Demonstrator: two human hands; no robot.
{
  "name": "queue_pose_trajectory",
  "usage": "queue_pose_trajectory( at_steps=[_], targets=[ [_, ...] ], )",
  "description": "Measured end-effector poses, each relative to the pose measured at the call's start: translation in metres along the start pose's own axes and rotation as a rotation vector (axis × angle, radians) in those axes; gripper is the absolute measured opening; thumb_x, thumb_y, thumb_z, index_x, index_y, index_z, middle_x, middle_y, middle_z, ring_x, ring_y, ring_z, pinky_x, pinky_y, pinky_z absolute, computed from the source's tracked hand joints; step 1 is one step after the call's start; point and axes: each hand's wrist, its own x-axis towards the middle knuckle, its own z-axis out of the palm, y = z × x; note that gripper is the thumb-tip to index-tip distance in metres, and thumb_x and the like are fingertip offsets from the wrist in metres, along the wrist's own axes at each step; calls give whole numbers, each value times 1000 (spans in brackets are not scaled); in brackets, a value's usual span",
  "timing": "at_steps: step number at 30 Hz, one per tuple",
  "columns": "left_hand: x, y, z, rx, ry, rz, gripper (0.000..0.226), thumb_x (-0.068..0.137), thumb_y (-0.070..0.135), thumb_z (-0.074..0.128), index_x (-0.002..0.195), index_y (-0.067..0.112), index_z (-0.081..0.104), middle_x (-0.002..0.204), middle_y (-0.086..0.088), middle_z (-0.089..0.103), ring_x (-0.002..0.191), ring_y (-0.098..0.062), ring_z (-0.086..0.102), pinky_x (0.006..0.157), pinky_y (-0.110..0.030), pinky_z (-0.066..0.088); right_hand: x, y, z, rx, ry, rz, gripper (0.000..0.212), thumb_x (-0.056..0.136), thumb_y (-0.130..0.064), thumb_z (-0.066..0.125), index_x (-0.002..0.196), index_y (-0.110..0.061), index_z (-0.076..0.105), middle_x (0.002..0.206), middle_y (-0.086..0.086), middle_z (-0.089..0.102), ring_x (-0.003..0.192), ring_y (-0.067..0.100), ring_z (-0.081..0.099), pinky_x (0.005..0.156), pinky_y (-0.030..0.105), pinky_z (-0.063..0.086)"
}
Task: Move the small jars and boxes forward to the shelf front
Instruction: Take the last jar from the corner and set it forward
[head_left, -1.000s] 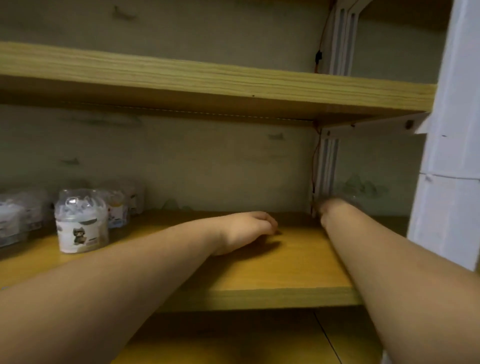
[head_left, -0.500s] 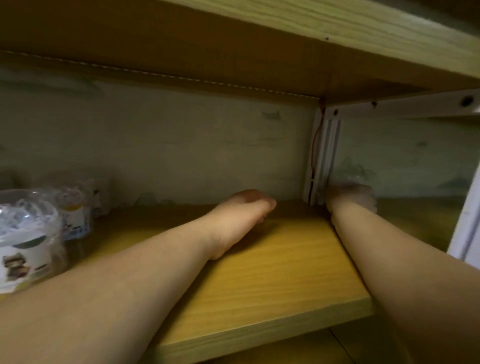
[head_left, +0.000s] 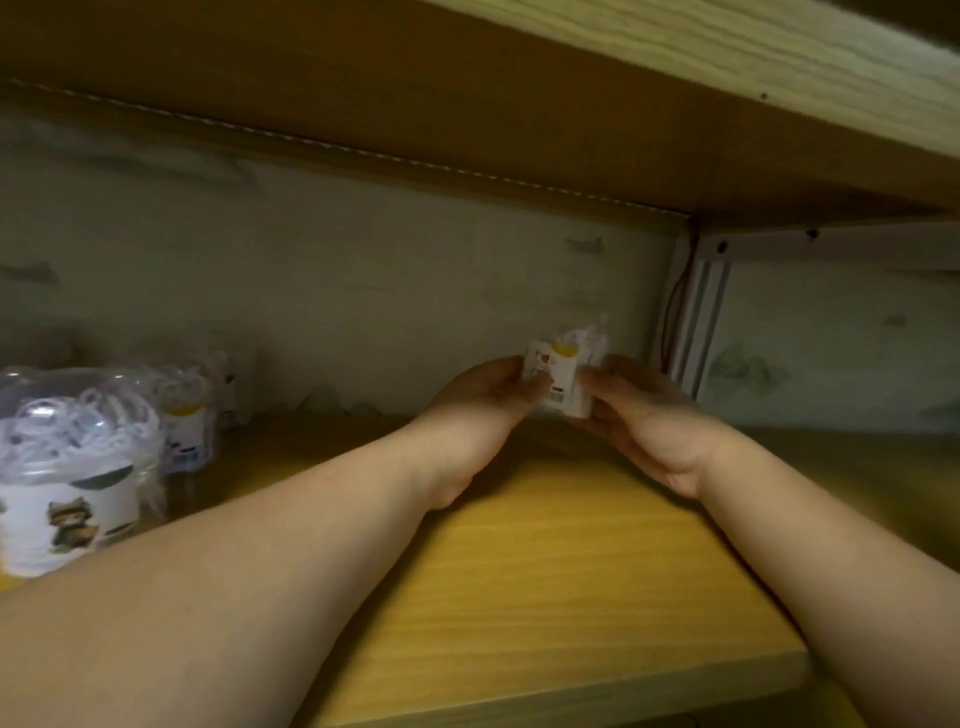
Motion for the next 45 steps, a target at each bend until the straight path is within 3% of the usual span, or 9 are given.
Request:
queue_pose_trajectory(
  at_steps=[3, 6, 9, 16, 23, 28, 32, 36, 45],
  targets=[
    [1, -2, -2, 84, 13, 14, 38, 87, 41, 71, 123, 30, 64, 120, 9, 71, 116, -12, 63, 110, -36, 43, -2, 0, -3, 3, -64, 35, 51, 87, -31, 65, 132, -8, 58, 124, 12, 70, 119, 24, 65, 107, 38, 47],
    [-2, 0, -1, 184, 3, 38, 46, 84, 44, 75, 126, 30, 63, 119, 12, 70, 112, -8, 63, 104, -29, 45, -3, 1, -1, -99, -109, 60, 53, 85, -33, 68, 132, -9, 61, 125, 11, 70, 120, 24, 65, 106, 40, 44],
    [-2, 0, -1, 209, 0, 33, 54, 77, 49, 77, 126, 32, 63, 121, 12, 70, 115, -10, 63, 106, -33, 44, -7, -3, 3, -71, -90, 66, 60, 80, -29, 73, 132, -5, 59, 125, 13, 70, 119, 25, 65, 107, 42, 45],
    [-37, 20, 10, 182, 11, -54, 45, 73, 30, 80, 115, 18, 69, 114, -2, 74, 109, -19, 69, 105, -40, 49, -58, -21, 6, -75, -27, 108, 33, 93, -19, 67, 123, -6, 64, 116, 11, 74, 109, 22, 71, 102, 37, 51],
    [-114, 50, 45, 242, 60, -9, 43, 84, 18, 79, 123, 7, 63, 114, -9, 74, 108, -21, 71, 99, -35, 54, -124, -41, -7, -12, -150, 16, 35, 88, -14, 70, 122, -6, 61, 112, 11, 75, 107, 22, 72, 98, 37, 52],
    [-143, 50, 61, 437, 150, -47, 50, 76, 30, 85, 120, 16, 67, 110, 2, 76, 105, -13, 71, 102, -37, 52, -146, -23, -8, -120, -156, -74, 20, 91, -13, 70, 111, -13, 68, 109, 6, 76, 103, 15, 72, 92, 28, 55],
    [-153, 49, 68, 608, 197, -84, 52, 77, 31, 84, 125, 20, 65, 112, 9, 74, 102, -5, 69, 97, -26, 53, -145, -6, -6, -258, -175, -159, 25, 89, -12, 72, 114, -15, 69, 108, -4, 76, 97, 3, 71, 79, 15, 54],
    [-152, 49, 68, 581, 193, -97, 56, 80, 19, 83, 130, 13, 59, 118, 3, 71, 105, -7, 68, 89, -16, 52, -140, -3, -11, -285, -203, -167, 29, 87, -17, 76, 115, -18, 70, 109, -6, 76, 101, 5, 71, 91, 25, 53],
    [-153, 52, 74, 813, 225, -101, 50, 82, 37, 79, 127, 20, 65, 119, 5, 72, 107, -11, 66, 99, -33, 52, -141, 3, -4, -438, -106, -222, 35, 87, -22, 75, 121, -21, 66, 108, -11, 73, 100, 5, 69, 91, 29, 53]
  ],
)
